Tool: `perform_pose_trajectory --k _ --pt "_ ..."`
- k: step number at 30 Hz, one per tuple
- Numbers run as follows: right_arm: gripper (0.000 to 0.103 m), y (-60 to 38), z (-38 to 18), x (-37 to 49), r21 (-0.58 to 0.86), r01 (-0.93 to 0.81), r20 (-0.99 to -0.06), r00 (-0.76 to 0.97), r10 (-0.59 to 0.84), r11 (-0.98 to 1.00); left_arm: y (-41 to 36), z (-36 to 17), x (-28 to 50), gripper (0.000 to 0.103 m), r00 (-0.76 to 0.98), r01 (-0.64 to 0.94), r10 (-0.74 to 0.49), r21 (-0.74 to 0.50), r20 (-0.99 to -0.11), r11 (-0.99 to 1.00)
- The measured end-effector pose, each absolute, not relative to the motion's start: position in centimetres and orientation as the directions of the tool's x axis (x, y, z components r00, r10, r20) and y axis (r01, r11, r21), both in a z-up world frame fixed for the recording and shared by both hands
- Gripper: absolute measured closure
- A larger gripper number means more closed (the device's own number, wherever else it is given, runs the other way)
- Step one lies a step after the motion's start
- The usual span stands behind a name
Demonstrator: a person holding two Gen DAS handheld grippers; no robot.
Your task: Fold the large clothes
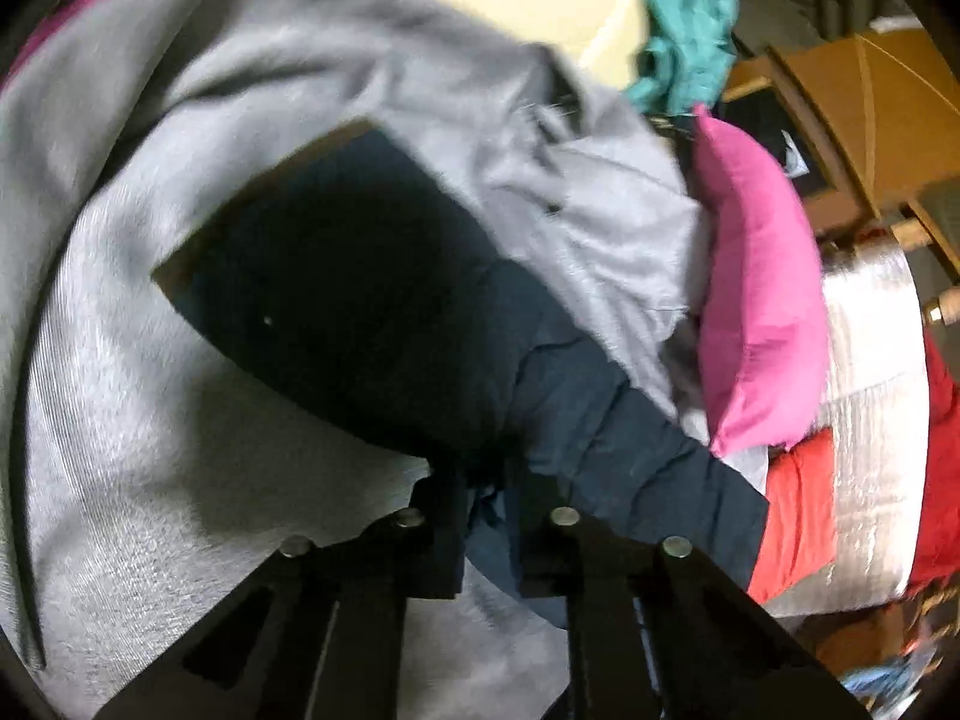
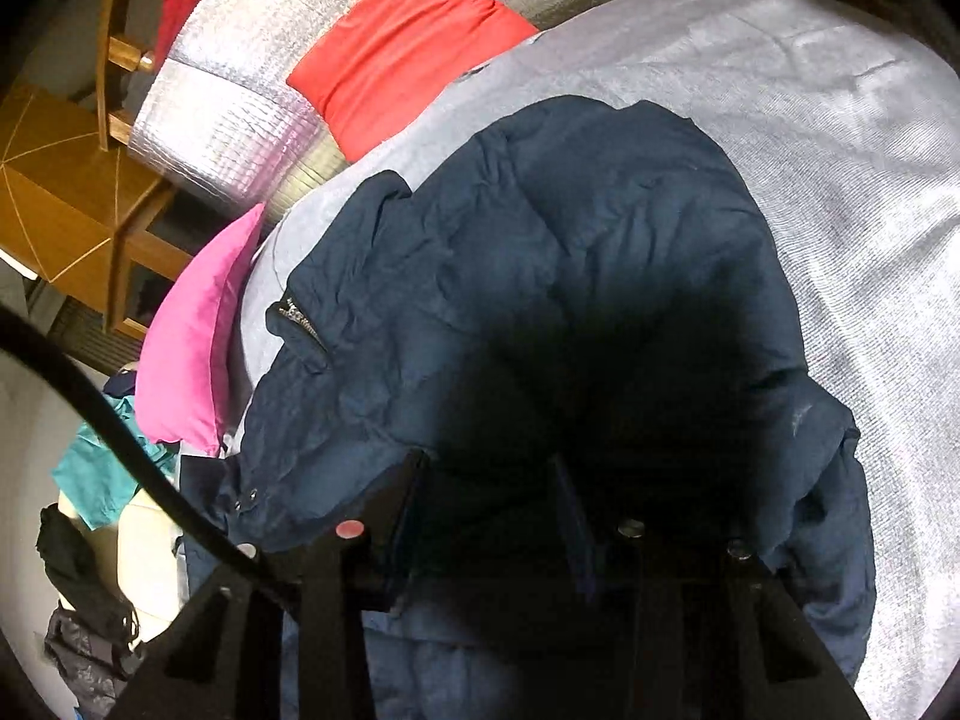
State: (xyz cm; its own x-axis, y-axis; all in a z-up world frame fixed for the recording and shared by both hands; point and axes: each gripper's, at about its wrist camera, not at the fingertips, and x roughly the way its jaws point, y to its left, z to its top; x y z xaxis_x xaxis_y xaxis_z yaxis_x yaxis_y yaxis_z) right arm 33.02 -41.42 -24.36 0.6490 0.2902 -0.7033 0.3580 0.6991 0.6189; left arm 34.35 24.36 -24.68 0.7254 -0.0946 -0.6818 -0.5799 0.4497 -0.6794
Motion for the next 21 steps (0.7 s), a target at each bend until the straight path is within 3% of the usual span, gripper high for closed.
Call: perform_pose_trajectory --k 5,12,16,21 --pt "0.058 -41.5 -24.4 33.1 0.623 0.356 -0.701 0.649 0.295 0.697 21.2 -19.1 35.1 0.095 0.813 -0.434 -0.057 -0.668 -0.58 0.605" --pt "0.058 -42.1 -24.7 32.8 0.664 0.352 -0.677 0.657 0.332 0.66 11.7 -11.4 34.6 0.096 0.905 -0.158 -0.066 -0.475 -0.421 0.866" --pt "0.056 -42.5 -24.5 32.4 0.686 0.351 -0.66 0.669 0.342 0.637 5.0 -9.4 33.8 0.096 0.922 0.052 -0.194 -0.391 -0.335 0.919" --pt "0.04 -43.4 -21.3 30.4 0.681 0.298 -0.581 0.776 0.245 0.669 -3.3 -9.4 32.9 0.097 0.864 0.303 -0.395 -0.304 -0.313 0.903"
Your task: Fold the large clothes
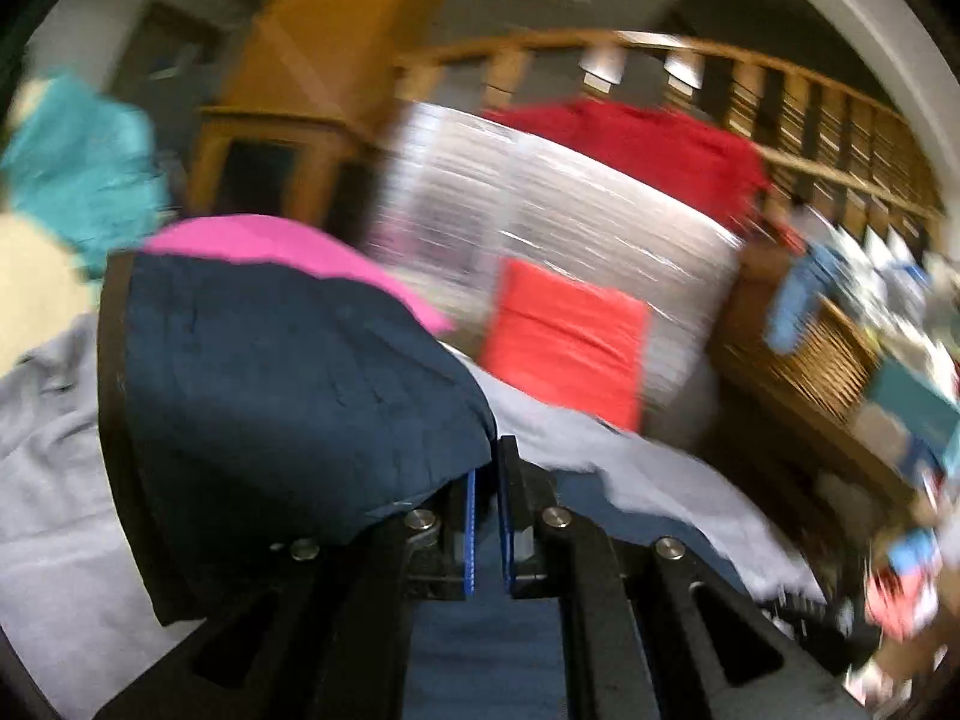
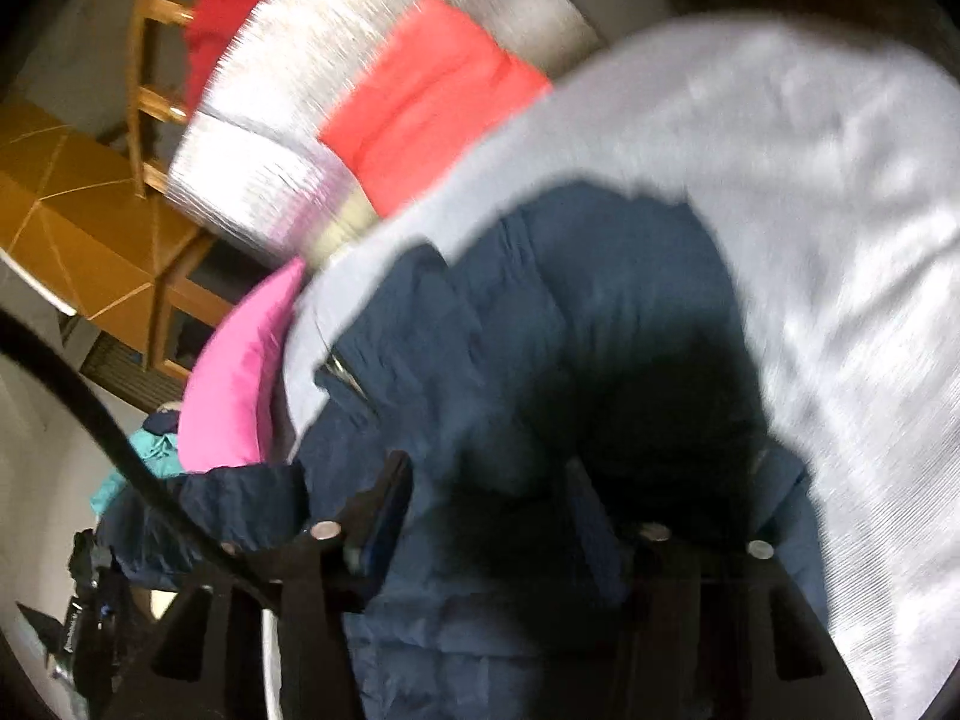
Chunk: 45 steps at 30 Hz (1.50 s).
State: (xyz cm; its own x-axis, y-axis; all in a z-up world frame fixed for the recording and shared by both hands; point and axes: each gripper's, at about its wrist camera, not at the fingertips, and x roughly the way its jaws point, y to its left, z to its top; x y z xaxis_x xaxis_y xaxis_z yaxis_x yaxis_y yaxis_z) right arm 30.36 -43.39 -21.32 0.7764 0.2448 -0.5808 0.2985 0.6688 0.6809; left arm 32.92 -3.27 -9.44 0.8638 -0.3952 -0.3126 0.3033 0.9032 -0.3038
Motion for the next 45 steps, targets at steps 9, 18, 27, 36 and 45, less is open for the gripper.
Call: perform_pose_trajectory --k 9,18,27,36,45 --pt "0.034 -47.5 -20.6 28.0 0.688 0.365 -0.568 0.809 0.153 0.627 -16.5 -19.2 34.6 0.044 0.495 0.537 -0.419 -0.111 -0.761 0.836" --pt "0.032 -48.3 -19.6 28.0 0.665 0.327 -0.566 0.807 0.167 0.672 -10.4 -16.4 34.5 0.026 0.455 0.538 -0.56 -0.287 -0.692 0.793" --pt "0.028 -40.4 -19.3 30.5 0.507 0.182 -0.646 0.727 0.232 0.842 -3.5 -18.7 39.7 0.026 0.473 0.254 -0.571 -0.517 -0.671 0.818" --pt "0.028 -42.2 -20.7 30.5 0.547 0.269 -0.656 0.726 0.207 0.793 -9.0 -18.0 39.4 0.025 0.422 0.363 -0.676 -0.57 -0.605 0.737" --pt "0.028 -46.6 -19.5 27.9 0.574 0.316 -0.624 0.766 0.154 0.755 -15.5 -14.4 36.9 0.026 0.434 0.519 -0.744 -0.534 -0.508 0.668"
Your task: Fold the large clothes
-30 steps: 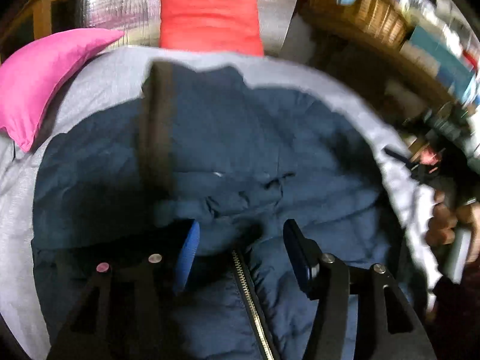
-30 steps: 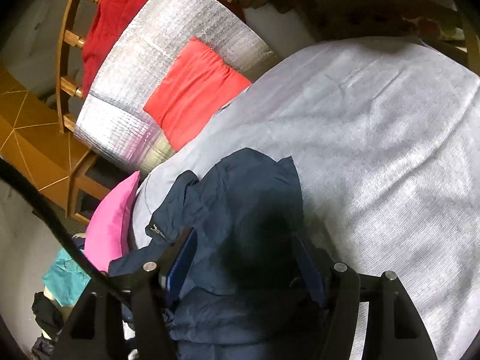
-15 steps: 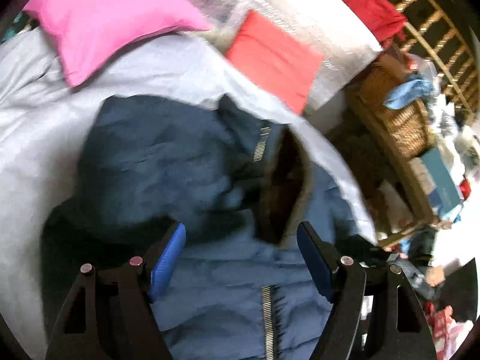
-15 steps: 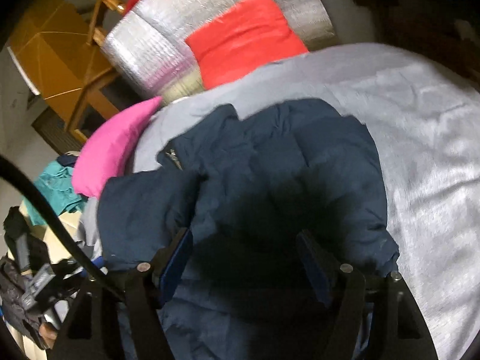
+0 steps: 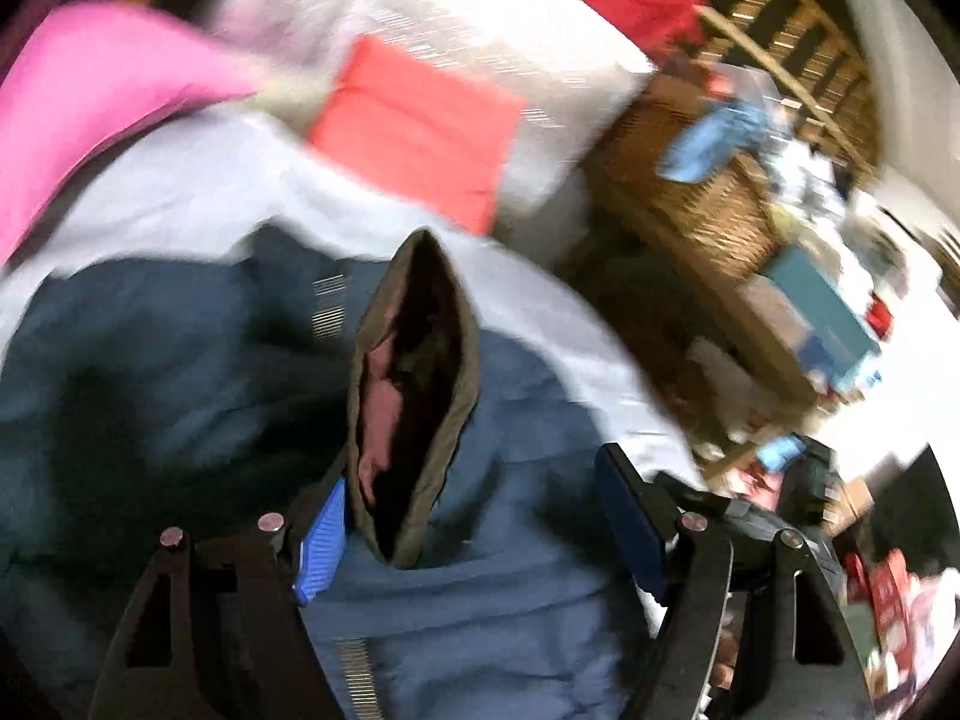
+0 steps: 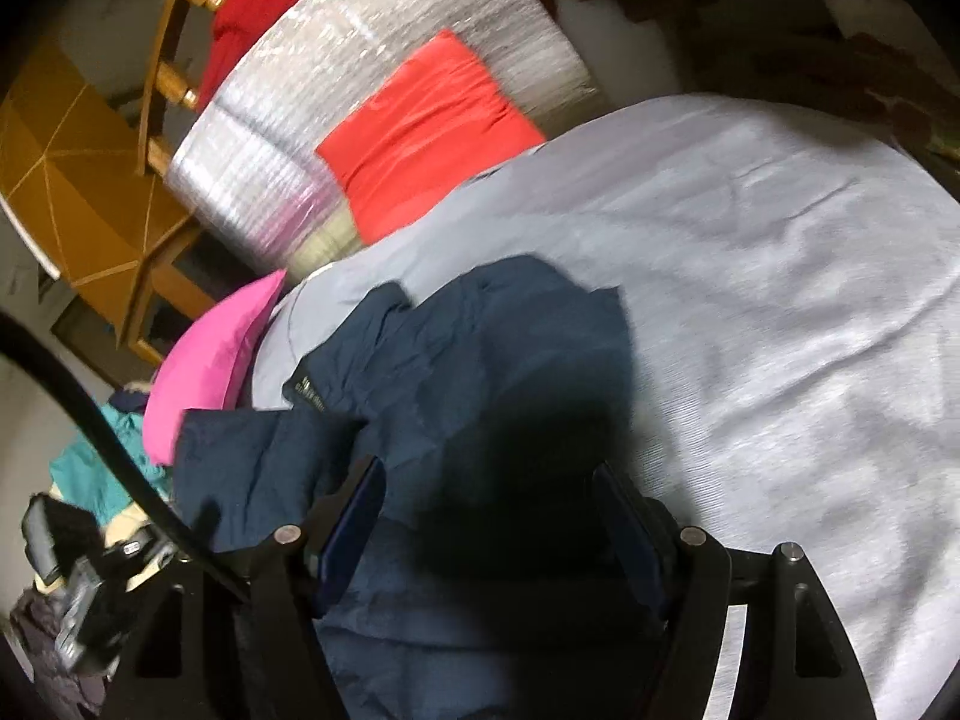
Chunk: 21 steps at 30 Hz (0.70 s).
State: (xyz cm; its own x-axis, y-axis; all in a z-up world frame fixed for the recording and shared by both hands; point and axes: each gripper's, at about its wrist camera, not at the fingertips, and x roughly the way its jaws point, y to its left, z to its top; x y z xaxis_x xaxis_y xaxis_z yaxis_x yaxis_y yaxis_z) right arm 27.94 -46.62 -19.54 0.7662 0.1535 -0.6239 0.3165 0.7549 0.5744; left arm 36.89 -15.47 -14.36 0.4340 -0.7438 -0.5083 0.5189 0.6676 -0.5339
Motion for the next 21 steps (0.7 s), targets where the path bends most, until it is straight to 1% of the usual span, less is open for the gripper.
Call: perform_pose_trajectory --k 2,5,8,10,12,14,15,16,19,21 --pt "0.028 -48.0 -19.4 27.2 0.584 0.332 -0.617 0.774 0.14 0.741 -18.1 -12.5 34.8 0.026 0.399 0.607 -0.785 -0.504 -0.474 0.614" --pt "0.028 -49.9 -19.3 26.2 0.598 0.352 -0.61 0.783 0.124 0.719 -21.5 -10.3 31.3 0.025 0.362 0.729 -0.818 -0.411 -0.448 0.548" --pt "0.028 -51.2 -19.2 25.2 0.62 0.356 -0.597 0.792 0.126 0.699 -22.8 -9.2 29.4 0.025 0.379 0.779 -0.806 -0.314 -0.455 0.543" --pt "0.028 -51.8 -19.2 24.8 0.652 0.339 -0.574 0.805 0.149 0.678 -22.1 -9.1 29.6 0.025 0.418 0.764 -0.782 -0.286 -0.463 0.578" --pt "0.028 -52.0 -19.1 24.6 0.682 0.314 -0.549 0.817 0.178 0.661 -20.4 -9.7 31.2 0.025 0.472 0.7 -0.726 -0.288 -0.5 0.653" --pt "0.028 -51.9 -18.9 24.7 0.71 0.283 -0.523 0.826 0.213 0.645 -17.7 -10.9 33.4 0.025 0.544 0.583 -0.625 -0.283 -0.56 0.761" --pt "0.028 -51.7 -19.0 24.9 0.721 0.27 -0.513 0.827 0.229 0.638 -16.9 -11.5 34.3 0.025 0.578 0.521 -0.562 -0.263 -0.592 0.812" --pt "0.028 -51.4 -19.1 25.2 0.73 0.261 -0.508 0.825 0.246 0.632 -15.2 -12.5 35.7 0.025 0.617 0.417 -0.456 -0.225 -0.641 0.881" --pt "0.028 -50.3 -19.5 26.3 0.722 0.261 -0.528 0.806 0.267 0.64 -11.4 -14.7 38.3 0.025 0.624 0.199 -0.257 -0.167 -0.738 0.966" --pt "0.028 -49.4 -19.9 27.1 0.713 0.266 -0.547 0.789 0.278 0.648 -8.2 -16.4 39.7 0.025 0.59 0.064 -0.164 -0.156 -0.79 0.986"
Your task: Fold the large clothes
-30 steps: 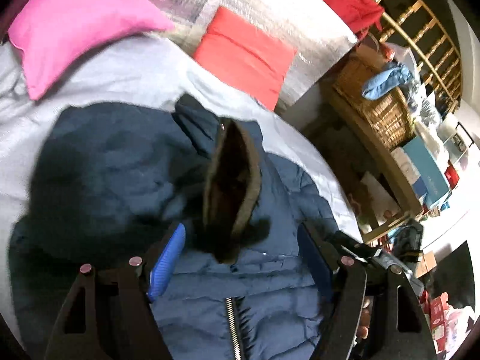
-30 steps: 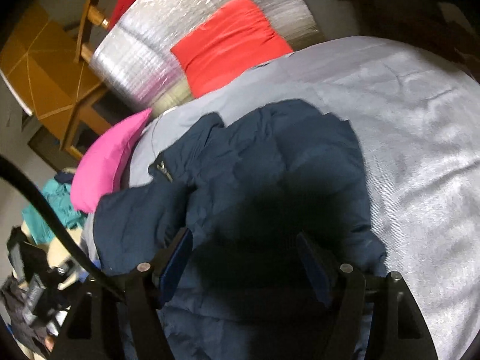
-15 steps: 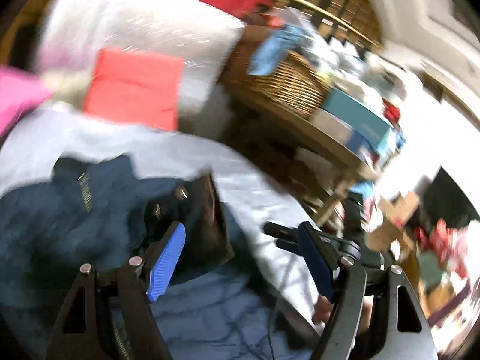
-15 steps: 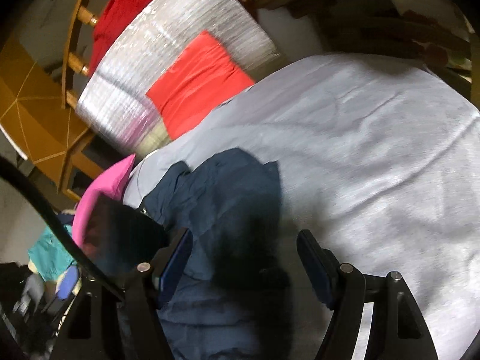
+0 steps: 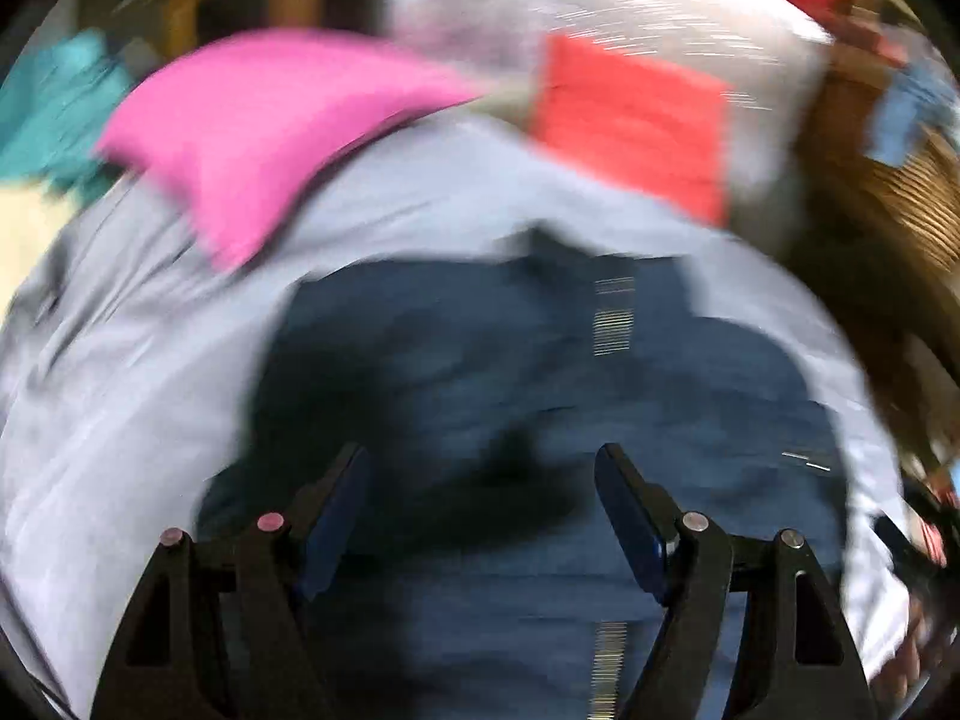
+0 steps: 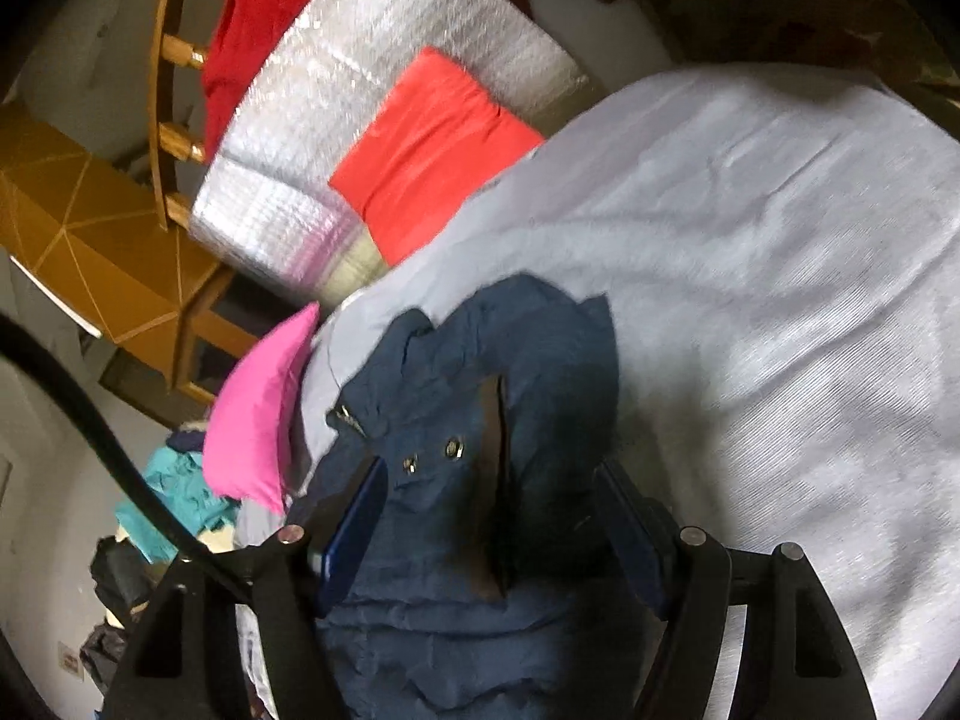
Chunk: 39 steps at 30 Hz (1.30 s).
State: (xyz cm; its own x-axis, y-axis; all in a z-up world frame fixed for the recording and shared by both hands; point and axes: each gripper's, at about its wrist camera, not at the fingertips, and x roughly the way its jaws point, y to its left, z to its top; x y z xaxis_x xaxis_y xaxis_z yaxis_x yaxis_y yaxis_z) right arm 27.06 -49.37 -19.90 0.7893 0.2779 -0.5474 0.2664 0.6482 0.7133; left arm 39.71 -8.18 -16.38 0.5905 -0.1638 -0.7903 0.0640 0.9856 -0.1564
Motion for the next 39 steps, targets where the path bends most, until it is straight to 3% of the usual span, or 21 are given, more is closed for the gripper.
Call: perform_pose_trajectory --k 4,9,11,13,16,19,22,27,30,31,32,34,39 --pt "0.029 -47.3 -21.3 28.7 0.698 0.289 -0.594 0.744 0.306 0.655 -4.7 -18.6 41.1 0.025 0.537 -0.044 -0.085 -0.129 -0.839 0.991" --pt "0.032 -45.7 -23.1 29.7 0.683 0.313 -0.619 0.727 0.297 0.66 -4.2 -20.3 41.5 0.025 0.516 -0.041 -0.068 -0.104 -0.854 0.994" --pt "0.054 -45.3 -23.3 30.1 0.666 0.312 -0.629 0.723 0.286 0.677 -4.9 -21.3 41.8 0.025 0.495 -0.011 -0.064 -0.08 -0.866 0.997" --pt "0.07 -44.5 -23.5 30.6 0.665 0.289 -0.631 0.711 0.311 0.689 -5.5 -21.8 42.0 0.025 0.495 0.004 -0.046 -0.05 -0.868 0.999" --pt "0.078 -43.6 -22.2 30.3 0.607 0.273 -0.634 0.732 0.248 0.746 -5.5 -21.5 41.8 0.025 0.492 0.015 -0.049 -0.048 -0.869 0.999" --pt "0.082 -43.4 -19.6 29.1 0.605 0.21 -0.556 0.802 0.218 0.768 -5.2 -20.4 41.3 0.025 0.51 0.023 -0.079 -0.078 -0.856 0.997" --pt "0.082 -43.4 -18.2 28.2 0.59 0.198 -0.527 0.829 0.188 0.783 -4.9 -19.7 40.9 0.025 0.538 0.046 -0.091 -0.078 -0.838 0.996" --pt "0.08 -44.4 -22.7 30.2 0.566 0.328 -0.689 0.691 0.216 0.756 -4.6 -21.9 41.5 0.022 0.47 0.074 -0.079 -0.05 -0.879 0.996" --pt "0.079 -45.3 -22.9 30.2 0.592 0.362 -0.693 0.684 0.227 0.72 -3.7 -21.4 41.5 0.022 0.465 0.069 -0.108 -0.086 -0.879 0.994" --pt "0.068 -45.4 -22.3 30.0 0.588 0.366 -0.692 0.689 0.215 0.721 -3.4 -21.0 41.5 0.022 0.474 0.065 -0.11 -0.09 -0.873 0.994" --pt "0.048 -45.6 -21.5 29.5 0.583 0.368 -0.68 0.708 0.188 0.724 -3.0 -20.5 41.3 0.022 0.491 0.057 -0.103 -0.087 -0.865 0.995" --pt "0.031 -45.7 -19.8 28.4 0.583 0.348 -0.625 0.77 0.131 0.734 -2.5 -19.5 40.8 0.022 0.528 0.052 -0.1 -0.086 -0.843 0.995" --pt "0.033 -42.4 -17.2 27.9 0.562 0.161 -0.517 0.834 0.192 0.811 -1.8 -18.3 40.4 0.022 0.582 0.072 -0.134 -0.113 -0.802 0.991"
